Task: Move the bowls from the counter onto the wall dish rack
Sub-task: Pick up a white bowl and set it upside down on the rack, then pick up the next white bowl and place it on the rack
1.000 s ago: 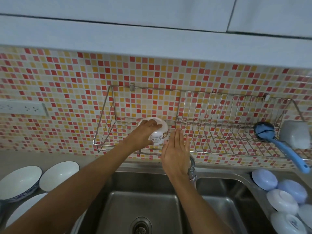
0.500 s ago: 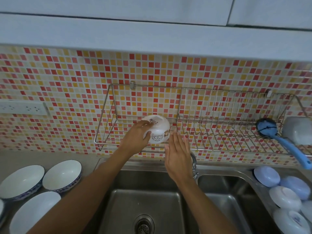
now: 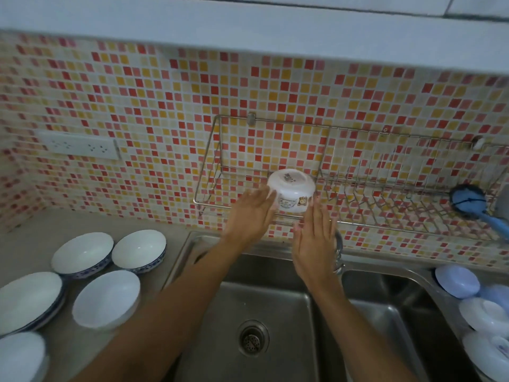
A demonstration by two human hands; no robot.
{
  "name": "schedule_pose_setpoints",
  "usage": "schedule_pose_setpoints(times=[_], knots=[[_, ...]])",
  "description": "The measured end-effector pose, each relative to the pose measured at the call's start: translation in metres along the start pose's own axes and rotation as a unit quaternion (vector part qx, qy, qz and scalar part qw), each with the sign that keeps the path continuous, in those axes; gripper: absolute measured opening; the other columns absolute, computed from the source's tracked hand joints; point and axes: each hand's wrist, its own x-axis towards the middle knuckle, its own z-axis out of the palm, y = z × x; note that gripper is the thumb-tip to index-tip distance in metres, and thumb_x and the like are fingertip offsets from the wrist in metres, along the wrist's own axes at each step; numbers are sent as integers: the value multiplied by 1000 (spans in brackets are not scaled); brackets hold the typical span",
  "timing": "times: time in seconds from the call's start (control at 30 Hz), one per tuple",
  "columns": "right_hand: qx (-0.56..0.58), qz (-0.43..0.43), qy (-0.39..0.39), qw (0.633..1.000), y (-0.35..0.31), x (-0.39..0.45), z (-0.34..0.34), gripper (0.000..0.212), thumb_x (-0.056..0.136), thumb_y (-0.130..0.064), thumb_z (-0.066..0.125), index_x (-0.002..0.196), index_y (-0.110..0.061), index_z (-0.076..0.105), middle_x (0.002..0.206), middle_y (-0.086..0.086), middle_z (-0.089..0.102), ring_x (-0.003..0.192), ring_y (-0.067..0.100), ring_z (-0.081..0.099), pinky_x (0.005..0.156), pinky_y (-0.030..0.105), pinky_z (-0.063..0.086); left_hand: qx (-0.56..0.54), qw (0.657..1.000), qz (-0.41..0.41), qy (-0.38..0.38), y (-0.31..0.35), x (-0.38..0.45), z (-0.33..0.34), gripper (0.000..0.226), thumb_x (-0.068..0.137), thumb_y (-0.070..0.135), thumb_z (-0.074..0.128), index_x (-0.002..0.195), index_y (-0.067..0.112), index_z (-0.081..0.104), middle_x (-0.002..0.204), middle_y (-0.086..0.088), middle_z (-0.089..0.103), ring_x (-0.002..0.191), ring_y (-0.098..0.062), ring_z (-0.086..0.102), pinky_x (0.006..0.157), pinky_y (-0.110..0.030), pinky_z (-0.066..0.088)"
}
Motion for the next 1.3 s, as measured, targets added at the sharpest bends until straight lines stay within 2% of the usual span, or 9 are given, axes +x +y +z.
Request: schedule_pose_setpoints(times=[0.07,0.17,0.3,0.4,0.6,0.83,1.0,1.2,1.3], knots=[[47,11,-9,999,-10,-19,6,63,101,-37,25,153,-6,5,162,9,-3,149,25,-5,117,39,1,-5,1000,7,1,-8,-30,6,56,100,45,9,148,20,23,156,-7,29,145,-22,22,120,-44,6],[122,15,-26,992,-33,-40,20,68,101,-40,33,153,-11,-1,160,7,-17,149,26,-5,117,39,16,-40,999,-18,-11,-32,-82,14,57,99,46,10,151,23,8,161,-5,8,149,-22,2,120,-44,0],[158,-12,-107,981,-88,-68,51,69,99,-44,40,153,-15,11,160,5,-14,148,27,2,115,44,22,-53,989,-127,-45,-88,-159,25,60,97,49,16,151,24,9,161,-4,1,149,-24,-1,121,-50,5],[202,-42,-194,959,-139,-90,75,67,96,-42,49,153,-19,20,162,5,-9,148,27,7,116,41,23,-44,967,-241,-63,-139,-203,23,66,92,56,11,151,26,4,158,0,-10,148,-25,-8,118,-45,-9],[258,-28,-372,891,-234,-119,119,55,98,-30,49,149,-18,31,158,9,26,141,25,33,112,42,36,-89,906,-412,-27,-217,-267,18,57,97,32,44,146,8,27,157,-15,22,145,-30,19,119,-41,15],[220,72,-463,856,-299,-131,155,62,94,-37,55,145,-12,31,144,16,45,129,34,46,103,41,40,-154,862,-469,-113,-241,-306,39,64,98,20,45,149,5,9,159,-16,6,147,-31,7,116,-43,23],[250,143,-524,802,-310,-140,173,56,91,-35,55,137,-8,39,134,16,54,116,37,56,95,42,49,-229,835,-497,-61,-243,-311,43,74,93,4,47,149,7,-1,160,-15,3,146,-33,15,116,-44,27],[291,193,-504,790,-301,-147,181,51,79,-26,46,126,-8,49,118,19,64,95,41,66,84,51,56,-299,767,-567,8,-240,-314,42,53,89,1,48,140,3,34,139,-21,47,123,-37,49,101,-39,40],[313,209,-485,789,-287,-141,157,44,84,-20,46,126,-9,50,111,20,66,75,33,67,60,36,58,-279,773,-569,1,-233,-309,35,37,93,13,48,128,2,50,125,-20,60,111,-38,57,90,-38,46]])
